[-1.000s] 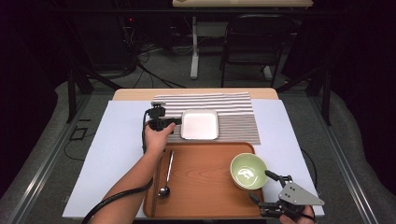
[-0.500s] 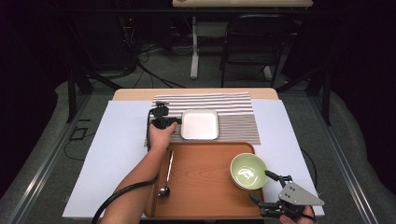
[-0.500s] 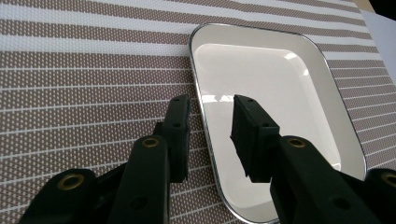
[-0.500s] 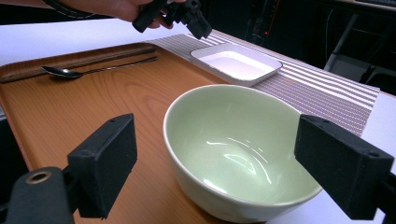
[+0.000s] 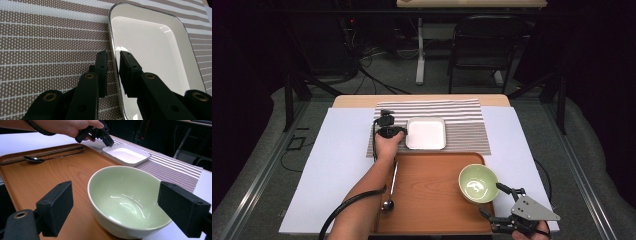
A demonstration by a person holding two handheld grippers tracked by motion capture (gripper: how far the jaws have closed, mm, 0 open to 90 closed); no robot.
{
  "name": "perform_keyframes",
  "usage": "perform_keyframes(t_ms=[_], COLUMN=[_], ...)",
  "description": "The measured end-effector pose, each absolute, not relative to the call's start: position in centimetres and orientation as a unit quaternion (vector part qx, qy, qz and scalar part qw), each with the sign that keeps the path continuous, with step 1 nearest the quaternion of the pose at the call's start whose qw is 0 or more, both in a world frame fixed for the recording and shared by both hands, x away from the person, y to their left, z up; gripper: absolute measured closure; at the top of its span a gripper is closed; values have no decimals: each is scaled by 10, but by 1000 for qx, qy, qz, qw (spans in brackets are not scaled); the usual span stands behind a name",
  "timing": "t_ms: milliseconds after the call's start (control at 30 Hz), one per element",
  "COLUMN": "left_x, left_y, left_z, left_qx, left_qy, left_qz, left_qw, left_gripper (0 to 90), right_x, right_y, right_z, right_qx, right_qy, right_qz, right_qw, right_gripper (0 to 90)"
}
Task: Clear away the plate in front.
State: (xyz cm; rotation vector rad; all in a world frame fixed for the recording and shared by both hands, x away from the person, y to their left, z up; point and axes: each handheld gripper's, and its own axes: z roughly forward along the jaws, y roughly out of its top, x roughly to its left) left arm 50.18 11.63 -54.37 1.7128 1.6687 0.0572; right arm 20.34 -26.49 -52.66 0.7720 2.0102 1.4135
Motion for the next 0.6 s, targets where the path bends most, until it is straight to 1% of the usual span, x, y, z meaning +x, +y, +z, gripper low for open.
perform_keyframes(t_ms=[300, 600], left_x=[507, 511], left_y=[110, 104], left_z=[-544, -547], left_qx=[658, 663], left_qy=[663, 670], left_qz=[10, 10], left_qw=[358, 334], left_gripper=[841, 863], right_x=[203, 203], right_y=[-266, -265], right_z=[-527, -527], right_qx=[291, 290], right_qy=[750, 750], right_qz=[526, 526], right_qw=[278, 278], right_gripper=[130, 130])
